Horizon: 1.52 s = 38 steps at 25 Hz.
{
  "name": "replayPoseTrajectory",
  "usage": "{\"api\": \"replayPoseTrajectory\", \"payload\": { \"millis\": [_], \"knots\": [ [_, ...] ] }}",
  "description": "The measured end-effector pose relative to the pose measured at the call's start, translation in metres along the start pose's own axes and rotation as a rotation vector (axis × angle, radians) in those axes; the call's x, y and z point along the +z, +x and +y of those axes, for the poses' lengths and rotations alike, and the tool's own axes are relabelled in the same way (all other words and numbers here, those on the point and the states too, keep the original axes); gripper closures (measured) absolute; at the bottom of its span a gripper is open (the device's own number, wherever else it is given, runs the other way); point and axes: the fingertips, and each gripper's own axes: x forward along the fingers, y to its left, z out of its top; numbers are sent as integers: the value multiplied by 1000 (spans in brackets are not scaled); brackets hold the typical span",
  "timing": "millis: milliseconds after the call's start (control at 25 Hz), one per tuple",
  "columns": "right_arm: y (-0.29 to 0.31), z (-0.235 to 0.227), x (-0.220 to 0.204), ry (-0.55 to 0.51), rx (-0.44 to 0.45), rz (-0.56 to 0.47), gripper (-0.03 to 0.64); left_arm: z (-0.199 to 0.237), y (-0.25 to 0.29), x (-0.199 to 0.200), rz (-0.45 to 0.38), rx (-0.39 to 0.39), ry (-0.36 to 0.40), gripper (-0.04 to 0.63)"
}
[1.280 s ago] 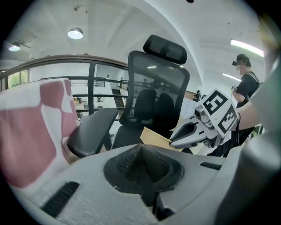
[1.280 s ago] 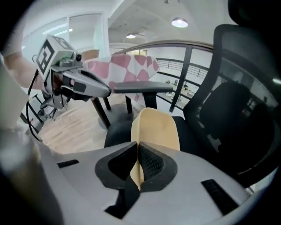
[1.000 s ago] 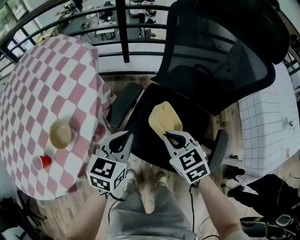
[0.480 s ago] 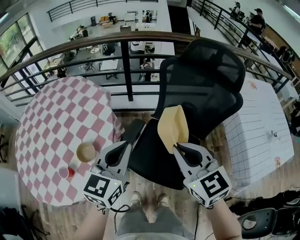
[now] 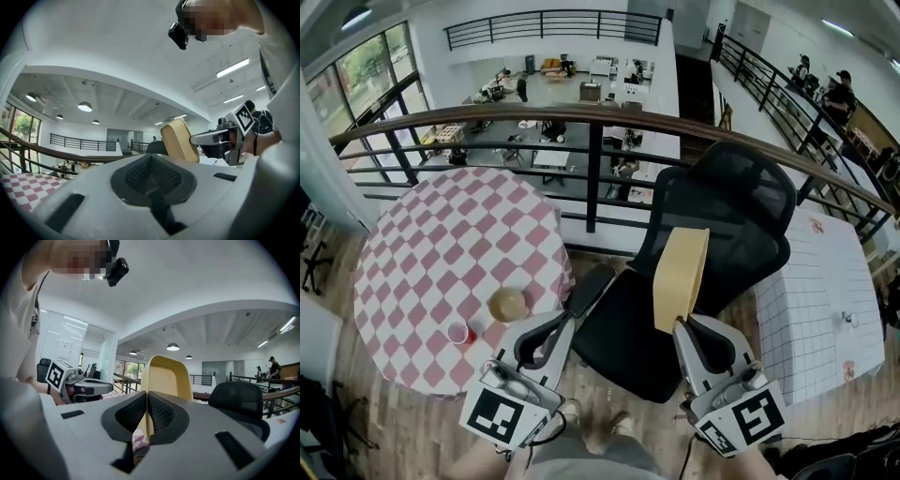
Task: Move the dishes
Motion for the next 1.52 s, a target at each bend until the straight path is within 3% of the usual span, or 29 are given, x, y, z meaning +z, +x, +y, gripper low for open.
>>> {"api": "replayPoseTrajectory", "payload": {
  "millis": [160, 480, 760, 920, 1160, 1320, 1520],
  "knots": [
    [3, 15, 10, 0, 55, -25, 589, 12, -30, 14, -17, 87, 21, 583],
    [46, 50, 8, -18, 173, -16, 589, 60, -73, 5, 17, 269, -10, 581],
    [121, 101, 28, -77, 329, -48, 589, 123, -111, 7, 52, 425, 13, 583],
    [178, 130, 14, -124, 425, -49, 589, 162, -123, -11, 45, 503, 24, 581],
    [263, 184, -8, -193, 557, -8, 589, 228, -151, -48, 124, 615, 50, 581],
    [312, 212, -29, -239, 611, 32, 589, 260, -161, -79, 181, 643, 68, 583],
    [367, 244, -74, -281, 679, 111, 589, 293, -168, -123, 232, 652, -2, 581]
  ]
}}
